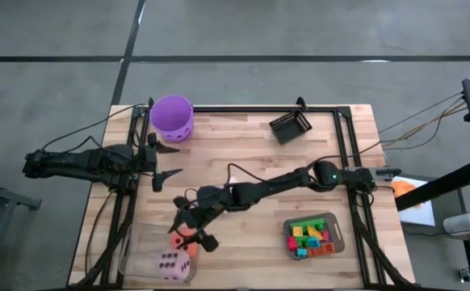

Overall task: Pick & Place Toys
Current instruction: Put the yellow playing card into the basket bin

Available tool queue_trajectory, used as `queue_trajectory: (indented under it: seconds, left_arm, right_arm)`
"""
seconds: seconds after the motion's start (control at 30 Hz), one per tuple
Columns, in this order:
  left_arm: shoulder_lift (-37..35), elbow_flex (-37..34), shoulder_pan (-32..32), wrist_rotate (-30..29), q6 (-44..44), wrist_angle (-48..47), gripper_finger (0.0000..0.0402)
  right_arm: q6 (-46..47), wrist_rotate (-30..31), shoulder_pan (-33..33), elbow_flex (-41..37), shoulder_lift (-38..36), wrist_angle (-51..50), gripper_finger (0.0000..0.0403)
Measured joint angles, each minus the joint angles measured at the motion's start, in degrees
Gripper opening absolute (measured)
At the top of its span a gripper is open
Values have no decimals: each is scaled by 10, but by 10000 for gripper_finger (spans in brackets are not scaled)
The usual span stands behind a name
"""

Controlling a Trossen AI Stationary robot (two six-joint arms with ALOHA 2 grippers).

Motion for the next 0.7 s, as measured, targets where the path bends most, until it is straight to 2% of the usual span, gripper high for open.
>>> queue_trajectory:
  seconds: [0.3,0.43,0.57,0.7]
  left_arm:
    - [0,0,0,0,-2,0,323]
    - [0,0,0,0,-2,0,323]
    - [0,0,0,0,-2,3,323]
    - [0,0,0,2,-3,21,323]
  right_arm:
    - [-53,-1,0,-3,-59,15,263]
    - [-59,-56,0,-5,-77,53,263]
    - [-45,-102,0,-22,-83,145,263]
    - [-27,-84,0,-87,-79,338,263]
